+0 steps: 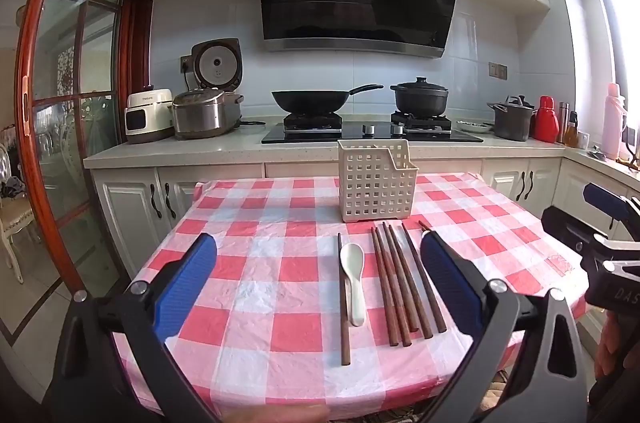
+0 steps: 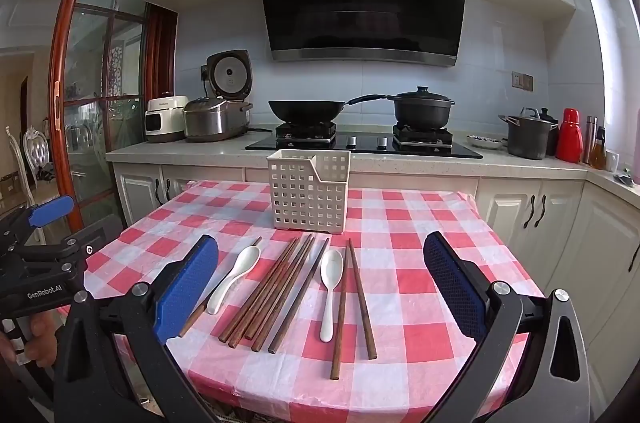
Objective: Organize utensils
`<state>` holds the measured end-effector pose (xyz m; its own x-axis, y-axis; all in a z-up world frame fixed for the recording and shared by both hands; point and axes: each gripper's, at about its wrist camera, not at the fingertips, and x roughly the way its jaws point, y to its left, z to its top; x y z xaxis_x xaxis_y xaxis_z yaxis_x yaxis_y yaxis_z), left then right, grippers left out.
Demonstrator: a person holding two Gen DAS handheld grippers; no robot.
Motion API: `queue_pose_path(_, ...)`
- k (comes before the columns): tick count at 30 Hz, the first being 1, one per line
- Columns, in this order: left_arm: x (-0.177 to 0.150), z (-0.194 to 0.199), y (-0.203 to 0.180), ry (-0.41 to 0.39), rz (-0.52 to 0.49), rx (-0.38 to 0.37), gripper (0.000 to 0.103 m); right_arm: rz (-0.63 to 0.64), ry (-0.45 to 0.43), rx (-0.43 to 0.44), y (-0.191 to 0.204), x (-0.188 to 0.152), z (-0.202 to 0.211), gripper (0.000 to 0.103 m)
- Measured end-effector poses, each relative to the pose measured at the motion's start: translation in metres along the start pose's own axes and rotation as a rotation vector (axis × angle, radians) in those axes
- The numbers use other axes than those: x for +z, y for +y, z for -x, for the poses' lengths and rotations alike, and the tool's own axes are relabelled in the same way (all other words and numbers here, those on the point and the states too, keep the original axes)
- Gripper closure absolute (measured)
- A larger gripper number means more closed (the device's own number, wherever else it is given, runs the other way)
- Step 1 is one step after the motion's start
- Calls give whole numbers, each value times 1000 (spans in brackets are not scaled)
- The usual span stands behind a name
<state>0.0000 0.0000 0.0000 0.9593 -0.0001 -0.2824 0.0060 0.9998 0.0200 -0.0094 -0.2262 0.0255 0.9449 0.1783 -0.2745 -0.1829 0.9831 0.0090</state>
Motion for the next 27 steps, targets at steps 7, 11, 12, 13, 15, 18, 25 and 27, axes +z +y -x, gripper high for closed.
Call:
queue_pose_path(7, 0, 0, 0, -1, 0, 0, 5, 0, 3, -3, -1, -1, -4, 7)
queue_pose_path(11, 0, 0, 0, 1, 0, -2, 5, -2, 9, -18, -5, 2, -4, 7)
queue_pose_path(12, 0, 0, 0, 2, -1, -3, 5, 0, 10, -23, -4, 3, -3, 7)
queue_pose_path(13, 0, 0, 0, 2, -2, -4, 5, 5, 14, -28, -4, 3, -3, 7)
queue_pose_path(15, 0, 0, 0, 3, -2, -7, 5, 6, 19, -30, -4, 3, -5, 7)
queue_pose_path(18, 0, 0, -2, 10, -1, -8, 5, 7, 18, -32, -4, 3, -5, 7)
queue_pose_path(25, -1, -2, -5, 14, -1, -7, 5, 4, 16, -34, -5, 1, -5, 7)
queue_pose_path(27, 0, -2, -5, 15, 0, -7, 5, 1, 14, -35, -4, 0, -6, 7)
